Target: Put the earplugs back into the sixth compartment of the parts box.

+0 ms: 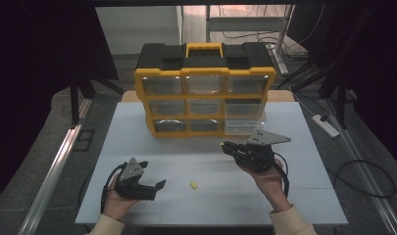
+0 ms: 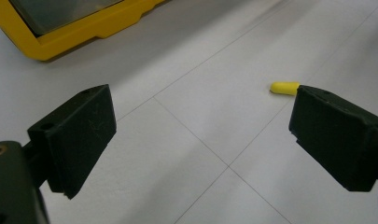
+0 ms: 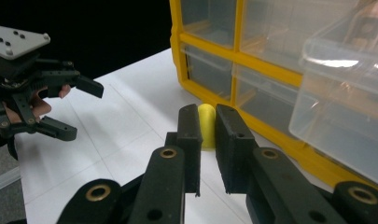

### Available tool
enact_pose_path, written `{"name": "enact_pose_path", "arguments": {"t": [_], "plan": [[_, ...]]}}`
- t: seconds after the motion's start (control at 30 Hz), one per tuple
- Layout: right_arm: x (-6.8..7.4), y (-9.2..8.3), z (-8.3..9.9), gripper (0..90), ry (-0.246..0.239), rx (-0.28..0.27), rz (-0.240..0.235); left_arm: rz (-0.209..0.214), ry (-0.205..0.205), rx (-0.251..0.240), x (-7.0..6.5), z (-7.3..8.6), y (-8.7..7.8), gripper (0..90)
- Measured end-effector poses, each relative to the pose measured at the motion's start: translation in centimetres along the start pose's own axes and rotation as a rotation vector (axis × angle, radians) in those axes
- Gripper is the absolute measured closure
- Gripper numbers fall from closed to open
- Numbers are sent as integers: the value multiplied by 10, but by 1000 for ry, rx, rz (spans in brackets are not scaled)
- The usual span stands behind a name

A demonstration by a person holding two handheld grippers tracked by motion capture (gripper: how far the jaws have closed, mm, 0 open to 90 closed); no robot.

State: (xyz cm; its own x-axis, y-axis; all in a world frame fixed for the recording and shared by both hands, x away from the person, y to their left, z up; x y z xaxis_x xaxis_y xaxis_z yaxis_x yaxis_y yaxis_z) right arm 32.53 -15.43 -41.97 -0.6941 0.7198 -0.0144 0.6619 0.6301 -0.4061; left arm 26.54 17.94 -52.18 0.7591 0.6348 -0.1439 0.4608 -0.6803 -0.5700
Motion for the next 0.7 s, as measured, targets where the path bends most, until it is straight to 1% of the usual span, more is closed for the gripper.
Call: {"name": "enact_pose_path", "arguments": {"t": [0.13,0.37,0.5,0.7], "plan": [[-1,-3,-3,803,3,-11,-1,-1,3,2,0,0,0,73],[-4,-9,-8,803,2,-31,13,-1,3,1,0,0,0,74],[-7,-15,-12,803,8,-53,20,-2,2,-1,0,0,0,75],[-8,-19,-16,803,17,-68,25,-3,4,-3,-1,-1,0,75]]}}
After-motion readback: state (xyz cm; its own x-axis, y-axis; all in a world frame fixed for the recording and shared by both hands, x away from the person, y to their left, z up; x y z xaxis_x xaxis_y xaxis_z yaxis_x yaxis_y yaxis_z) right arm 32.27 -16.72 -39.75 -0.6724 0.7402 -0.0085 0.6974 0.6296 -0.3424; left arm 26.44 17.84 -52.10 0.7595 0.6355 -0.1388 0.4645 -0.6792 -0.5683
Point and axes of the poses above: each handheld gripper's, and its own axes: y roughly forward along the jaws, z roughly out of its underside, x roughly to its left, the point moved 3 cm from there along y, roughly forward along the jaws, and after that the axes turned 11 degrees about z, right-handed, at the moved point
